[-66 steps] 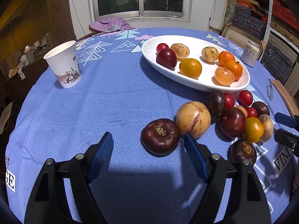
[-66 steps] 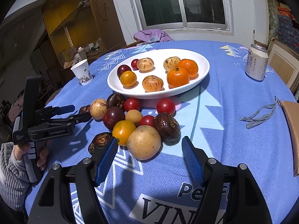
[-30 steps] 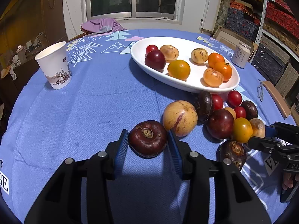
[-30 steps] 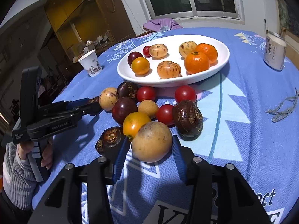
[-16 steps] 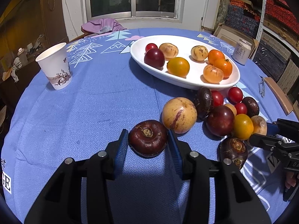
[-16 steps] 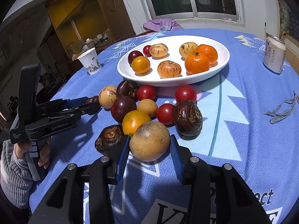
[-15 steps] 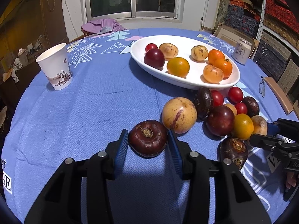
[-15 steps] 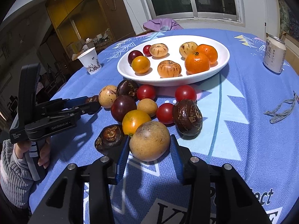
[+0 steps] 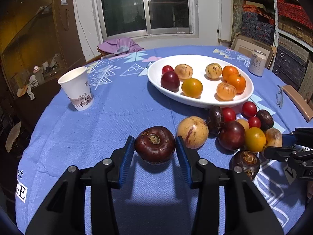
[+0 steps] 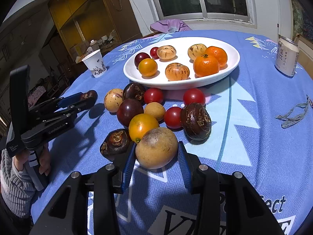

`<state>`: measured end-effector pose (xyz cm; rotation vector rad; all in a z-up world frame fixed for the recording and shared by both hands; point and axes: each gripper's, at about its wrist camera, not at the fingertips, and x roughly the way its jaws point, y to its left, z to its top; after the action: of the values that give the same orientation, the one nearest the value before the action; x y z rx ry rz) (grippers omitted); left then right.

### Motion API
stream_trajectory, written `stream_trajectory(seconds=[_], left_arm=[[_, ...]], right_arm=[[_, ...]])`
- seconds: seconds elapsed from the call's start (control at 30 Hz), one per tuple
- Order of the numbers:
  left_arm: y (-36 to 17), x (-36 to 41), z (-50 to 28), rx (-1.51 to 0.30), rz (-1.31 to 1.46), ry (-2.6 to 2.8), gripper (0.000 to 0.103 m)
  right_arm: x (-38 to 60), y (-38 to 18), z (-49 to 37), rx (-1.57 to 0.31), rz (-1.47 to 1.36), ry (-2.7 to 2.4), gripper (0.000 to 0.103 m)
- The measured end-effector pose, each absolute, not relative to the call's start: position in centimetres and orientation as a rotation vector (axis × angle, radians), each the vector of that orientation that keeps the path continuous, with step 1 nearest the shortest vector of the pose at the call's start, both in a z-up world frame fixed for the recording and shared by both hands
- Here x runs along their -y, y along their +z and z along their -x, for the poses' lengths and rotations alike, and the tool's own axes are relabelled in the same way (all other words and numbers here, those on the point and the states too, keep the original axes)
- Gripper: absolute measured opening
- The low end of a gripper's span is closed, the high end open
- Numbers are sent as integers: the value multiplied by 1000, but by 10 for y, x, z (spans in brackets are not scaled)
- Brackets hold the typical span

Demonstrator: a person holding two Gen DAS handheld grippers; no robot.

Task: Organize fruits
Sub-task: 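Grasp the dark red plum with the left tool while the right tool grasps a brown round fruit, then carry the plum and brown fruit onto the white plate and open both tools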

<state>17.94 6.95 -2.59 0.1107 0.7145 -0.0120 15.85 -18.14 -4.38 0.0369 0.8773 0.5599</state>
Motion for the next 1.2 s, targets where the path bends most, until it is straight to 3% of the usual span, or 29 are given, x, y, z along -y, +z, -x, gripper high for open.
stream_trajectory(seconds=[0.73,1.2], left_arm=[[3,-75,-166,-583,-125,59,43],[35,-59,-199,-535,-150,48,43]], right_arm=[[203,-20,-158,-789,-98,528,43],[222,17,-191,-744,-125,479,43]])
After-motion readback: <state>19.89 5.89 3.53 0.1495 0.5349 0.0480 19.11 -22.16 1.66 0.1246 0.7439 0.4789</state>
